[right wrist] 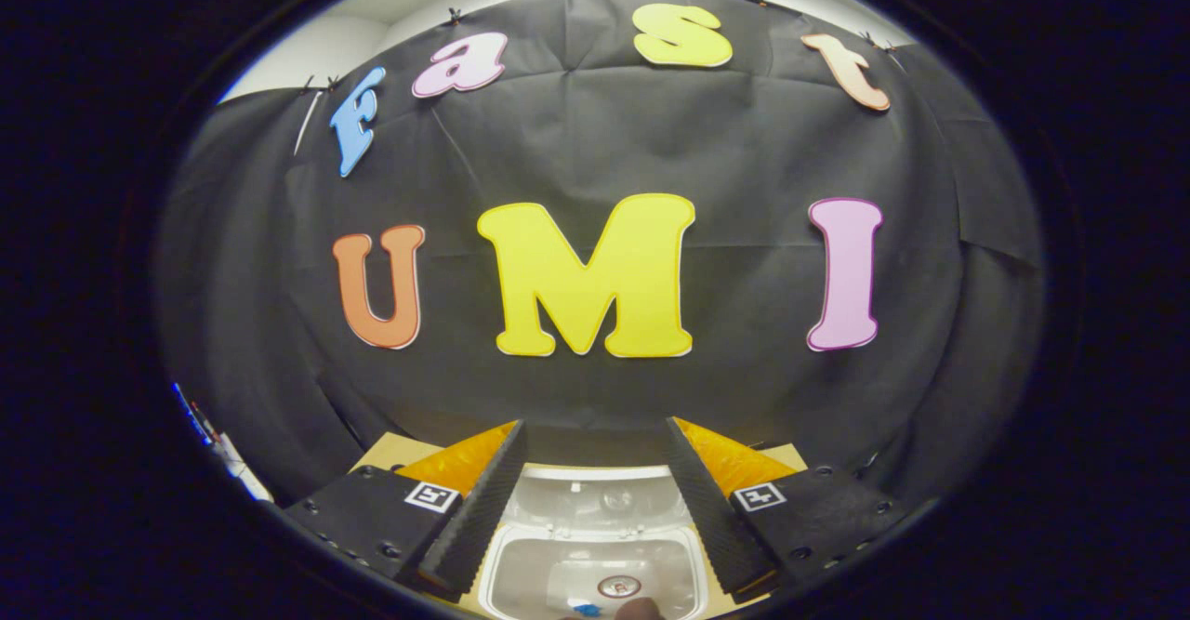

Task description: Press the lid of the desktop garbage bin to open it, pick up the crumpled paper on the desktop and throw it into the bin, then pick up the pop can on the desktop and drop it into the bin, and finally close the garbage bin lid.

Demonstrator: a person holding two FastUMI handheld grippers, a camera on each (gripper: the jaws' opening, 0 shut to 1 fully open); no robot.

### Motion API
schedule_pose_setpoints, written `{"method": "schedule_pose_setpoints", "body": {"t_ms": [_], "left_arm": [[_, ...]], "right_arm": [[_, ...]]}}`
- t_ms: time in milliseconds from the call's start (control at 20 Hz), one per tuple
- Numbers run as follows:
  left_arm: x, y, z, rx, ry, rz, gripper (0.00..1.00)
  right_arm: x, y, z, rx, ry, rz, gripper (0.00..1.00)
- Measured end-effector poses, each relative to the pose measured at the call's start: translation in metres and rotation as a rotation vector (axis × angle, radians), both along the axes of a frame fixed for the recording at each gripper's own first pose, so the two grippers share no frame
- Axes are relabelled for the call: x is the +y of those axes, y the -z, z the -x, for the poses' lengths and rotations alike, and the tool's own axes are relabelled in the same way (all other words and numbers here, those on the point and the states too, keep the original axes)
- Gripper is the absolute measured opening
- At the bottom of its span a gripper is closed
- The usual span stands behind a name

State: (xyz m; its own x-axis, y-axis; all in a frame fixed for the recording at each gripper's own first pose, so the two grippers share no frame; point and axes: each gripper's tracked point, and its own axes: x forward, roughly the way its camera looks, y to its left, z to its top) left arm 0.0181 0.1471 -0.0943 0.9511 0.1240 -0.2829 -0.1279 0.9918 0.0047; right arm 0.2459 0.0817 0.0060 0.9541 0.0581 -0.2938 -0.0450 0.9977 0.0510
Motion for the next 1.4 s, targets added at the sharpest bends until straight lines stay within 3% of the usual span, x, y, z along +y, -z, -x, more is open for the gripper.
{"method": "schedule_pose_setpoints", "body": {"t_ms": [350, 600, 850, 1400], "left_arm": [[-0.005, -0.003, 0.004, -0.006, 0.018, -0.007, 0.99], [-0.012, -0.005, 0.007, -0.014, 0.028, 0.003, 0.99], [-0.026, -0.008, 0.010, -0.022, 0.055, 0.001, 0.99], [-0.039, -0.004, 0.022, -0.015, 0.067, -0.011, 0.98]], "right_arm": [[0.001, 0.012, 0.013, 0.009, 0.004, 0.013, 0.93], [0.001, 0.029, 0.044, 0.034, -0.016, 0.023, 0.92], [-0.005, 0.070, 0.082, 0.094, -0.040, 0.060, 0.92], [-0.019, 0.154, 0.135, 0.220, -0.019, 0.029, 0.95]]}}
